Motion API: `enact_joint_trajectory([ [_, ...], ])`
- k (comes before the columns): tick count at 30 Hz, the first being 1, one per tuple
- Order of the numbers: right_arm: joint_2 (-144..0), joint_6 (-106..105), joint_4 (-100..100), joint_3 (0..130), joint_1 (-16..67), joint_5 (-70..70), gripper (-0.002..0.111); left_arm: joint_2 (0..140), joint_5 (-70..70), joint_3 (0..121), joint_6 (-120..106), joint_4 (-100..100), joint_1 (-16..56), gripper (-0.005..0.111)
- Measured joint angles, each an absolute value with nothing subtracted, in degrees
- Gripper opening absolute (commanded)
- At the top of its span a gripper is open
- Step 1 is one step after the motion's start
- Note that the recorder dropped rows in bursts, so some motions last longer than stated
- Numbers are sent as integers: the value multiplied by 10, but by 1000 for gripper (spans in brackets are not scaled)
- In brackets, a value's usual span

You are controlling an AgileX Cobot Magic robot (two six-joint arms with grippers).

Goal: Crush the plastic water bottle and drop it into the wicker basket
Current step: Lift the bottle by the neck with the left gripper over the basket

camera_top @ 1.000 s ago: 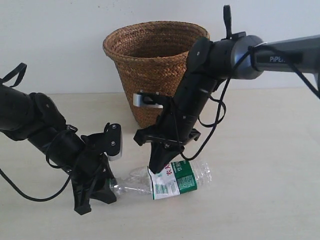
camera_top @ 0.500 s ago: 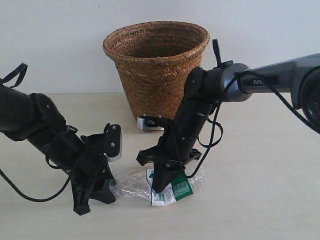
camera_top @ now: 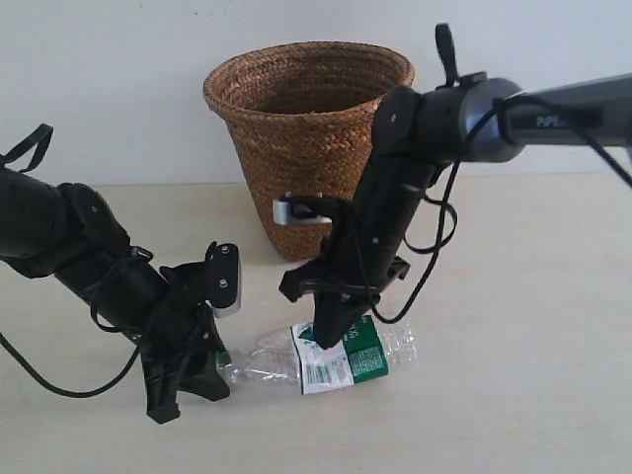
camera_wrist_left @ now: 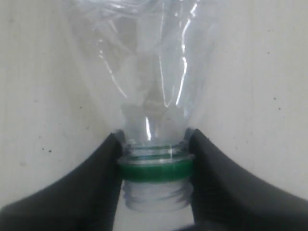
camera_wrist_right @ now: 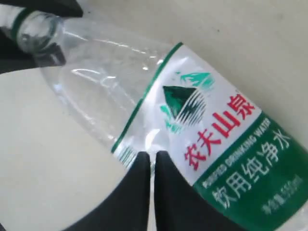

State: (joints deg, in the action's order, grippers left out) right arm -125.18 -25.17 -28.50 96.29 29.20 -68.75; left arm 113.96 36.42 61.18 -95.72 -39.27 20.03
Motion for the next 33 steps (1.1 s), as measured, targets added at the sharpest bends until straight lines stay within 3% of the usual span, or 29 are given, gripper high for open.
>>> enact_joint_trajectory([
  [12, -1084, -269, -237, 898, 249, -691, 0, 1128, 385, 612, -956, -380, 200, 4],
  [17, -967, -270, -228, 701, 176, -503, 0, 1084, 389, 612, -952, -381, 200, 4],
  [24, -906, -284, -219, 505, 97, -323, 0, 1021, 430, 612, -967, -384, 204, 4],
  [33, -906, -299, -216, 455, 75, -219, 0, 941, 421, 701, -934, -422, 223, 5],
])
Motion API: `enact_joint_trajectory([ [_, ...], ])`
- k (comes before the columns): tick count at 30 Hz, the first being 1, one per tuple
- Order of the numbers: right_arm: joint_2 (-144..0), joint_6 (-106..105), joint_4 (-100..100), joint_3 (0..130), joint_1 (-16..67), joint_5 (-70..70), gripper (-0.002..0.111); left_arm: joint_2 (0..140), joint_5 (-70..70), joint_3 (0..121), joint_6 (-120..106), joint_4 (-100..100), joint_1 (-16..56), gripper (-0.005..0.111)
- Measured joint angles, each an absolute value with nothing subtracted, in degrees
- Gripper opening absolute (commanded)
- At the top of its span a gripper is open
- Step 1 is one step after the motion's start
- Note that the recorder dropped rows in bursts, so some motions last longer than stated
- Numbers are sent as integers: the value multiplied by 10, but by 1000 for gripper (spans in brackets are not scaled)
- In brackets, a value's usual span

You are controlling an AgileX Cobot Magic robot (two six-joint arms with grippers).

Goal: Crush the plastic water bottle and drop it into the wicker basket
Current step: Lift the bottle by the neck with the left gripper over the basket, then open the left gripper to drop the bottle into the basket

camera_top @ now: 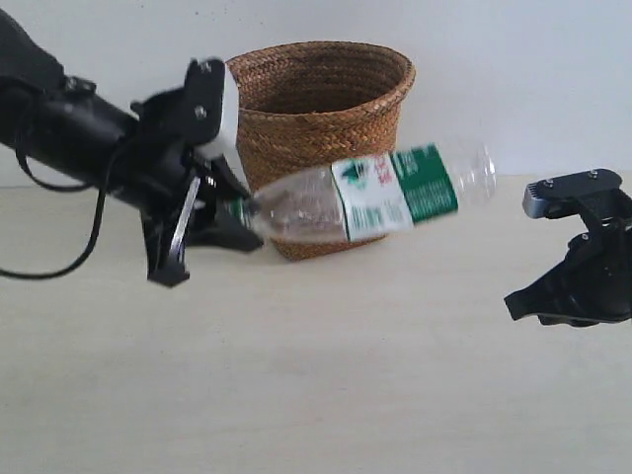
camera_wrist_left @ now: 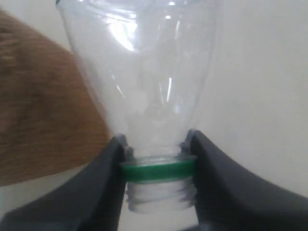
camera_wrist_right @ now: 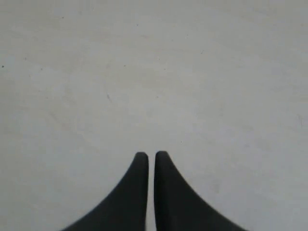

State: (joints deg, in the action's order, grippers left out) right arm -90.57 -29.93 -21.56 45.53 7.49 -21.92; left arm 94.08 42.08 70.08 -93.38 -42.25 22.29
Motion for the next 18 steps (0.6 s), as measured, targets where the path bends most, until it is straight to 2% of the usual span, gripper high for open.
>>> enact_joint_trajectory([
  [2, -906, -299, -219, 455, 75, -212, 0, 939, 294, 729, -912, -429, 223, 24],
  [6, -906, -299, -226, 455, 75, -209, 0, 975, 136, 781, -912, -447, 223, 98],
  [7, -906, -299, -229, 455, 75, -208, 0, 991, 111, 798, -913, -451, 222, 111],
  [15, -906, -299, -231, 455, 75, -208, 0, 1074, 55, 862, -911, -476, 222, 97],
  [17, -906, -300, -231, 455, 75, -204, 0, 1070, 55, 863, -911, -476, 223, 79],
  [18, -906, -300, -232, 455, 75, -201, 0, 1064, 55, 864, -911, -476, 223, 62],
])
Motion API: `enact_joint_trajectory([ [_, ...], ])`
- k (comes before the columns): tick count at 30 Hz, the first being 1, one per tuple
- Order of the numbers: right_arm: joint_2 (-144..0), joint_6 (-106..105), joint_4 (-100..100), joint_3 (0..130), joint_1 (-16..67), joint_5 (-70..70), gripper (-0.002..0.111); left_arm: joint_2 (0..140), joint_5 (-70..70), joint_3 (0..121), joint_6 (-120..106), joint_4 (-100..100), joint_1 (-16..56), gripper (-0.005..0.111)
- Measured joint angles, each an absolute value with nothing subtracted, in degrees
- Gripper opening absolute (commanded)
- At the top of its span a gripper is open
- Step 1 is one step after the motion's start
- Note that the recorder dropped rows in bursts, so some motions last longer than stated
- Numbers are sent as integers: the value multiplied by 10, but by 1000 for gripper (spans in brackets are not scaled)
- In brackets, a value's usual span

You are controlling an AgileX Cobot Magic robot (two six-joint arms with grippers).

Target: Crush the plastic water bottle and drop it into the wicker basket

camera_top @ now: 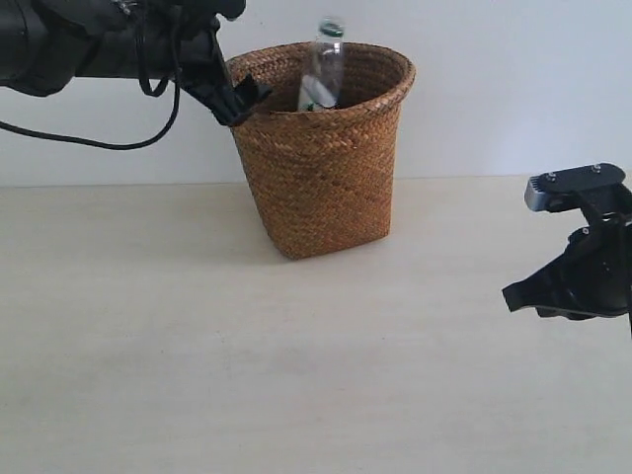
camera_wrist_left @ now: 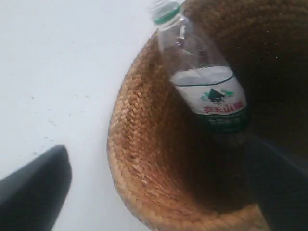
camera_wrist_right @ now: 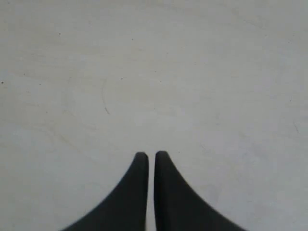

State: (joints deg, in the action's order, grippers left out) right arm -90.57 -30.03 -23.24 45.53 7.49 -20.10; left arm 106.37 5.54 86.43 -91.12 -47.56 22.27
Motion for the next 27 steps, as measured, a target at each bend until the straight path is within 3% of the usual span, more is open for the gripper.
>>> enact_joint_trajectory([
  [1, -906, -300, -234, 455, 75, -198, 0, 1051, 61, 864, -911, -476, 223, 52],
  [2, -906, -300, -234, 455, 75, -197, 0, 1042, 71, 864, -911, -477, 221, 26],
  [4, -906, -300, -235, 455, 75, -189, 0, 1010, 120, 855, -909, -479, 214, 5],
  [9, -906, -300, -284, 462, 81, -165, 0, 942, 270, 822, -768, -407, 170, 4],
  [13, -906, -313, -299, 540, 111, -203, 0, 898, 397, 822, -540, -247, 149, 4],
  [21, -905, -117, -33, 687, 84, -532, 0, 887, 665, 822, -209, -35, 147, 4],
  [27, -870, -79, 24, 688, 36, -589, 0, 847, 694, 784, -160, -19, 146, 4],
])
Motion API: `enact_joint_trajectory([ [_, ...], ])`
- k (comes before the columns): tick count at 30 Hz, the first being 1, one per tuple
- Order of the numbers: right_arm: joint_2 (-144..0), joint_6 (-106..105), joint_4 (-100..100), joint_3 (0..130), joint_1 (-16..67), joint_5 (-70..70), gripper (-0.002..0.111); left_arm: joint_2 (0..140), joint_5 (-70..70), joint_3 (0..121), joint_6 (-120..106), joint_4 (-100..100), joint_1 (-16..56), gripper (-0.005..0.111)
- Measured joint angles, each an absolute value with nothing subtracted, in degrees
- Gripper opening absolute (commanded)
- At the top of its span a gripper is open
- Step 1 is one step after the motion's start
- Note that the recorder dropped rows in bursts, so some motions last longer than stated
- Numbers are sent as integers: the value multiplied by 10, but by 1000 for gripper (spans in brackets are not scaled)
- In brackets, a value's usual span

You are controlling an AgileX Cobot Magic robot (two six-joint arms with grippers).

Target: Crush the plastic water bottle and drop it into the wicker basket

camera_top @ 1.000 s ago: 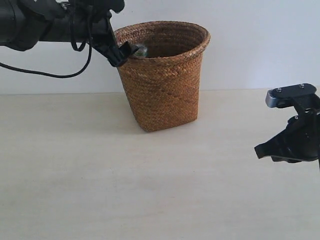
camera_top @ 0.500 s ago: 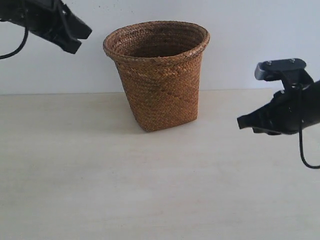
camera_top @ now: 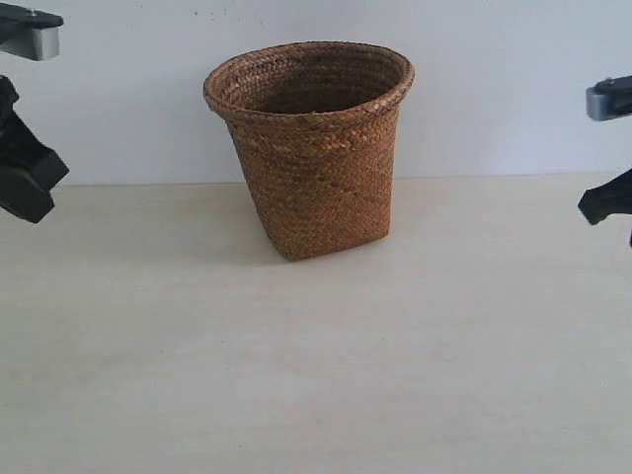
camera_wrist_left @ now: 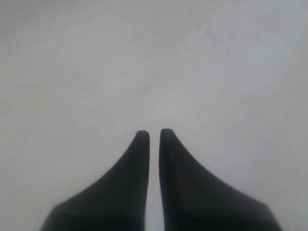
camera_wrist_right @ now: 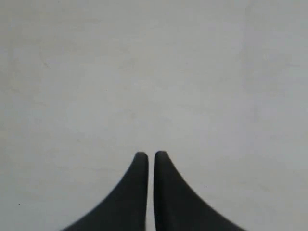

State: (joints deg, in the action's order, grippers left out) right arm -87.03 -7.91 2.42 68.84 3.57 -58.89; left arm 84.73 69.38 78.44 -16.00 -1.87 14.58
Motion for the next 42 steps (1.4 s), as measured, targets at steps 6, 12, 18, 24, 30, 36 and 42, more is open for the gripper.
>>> enact_joint_trajectory([
  [6, -796, -74, 26, 682, 16, -577, 0, 769, 676, 722, -145, 3, 145, 4],
  [12, -675, -73, 26, 596, 14, -482, 0, 664, 595, 617, -136, 6, 145, 4],
  [18, -535, -66, 26, 483, 13, -364, 0, 546, 484, 505, -121, 6, 145, 4],
  [24, -389, -64, 22, 379, 13, -255, 0, 418, 371, 403, -115, 6, 145, 4],
  [30, -277, -60, 21, 307, 13, -176, 0, 308, 289, 327, -114, 6, 145, 4],
  [36, -183, -54, 19, 237, 13, -120, 0, 220, 243, 258, -114, 6, 145, 4],
  [42, -91, -43, 19, 209, 13, -91, 0, 115, 220, 219, -114, -14, 145, 4],
])
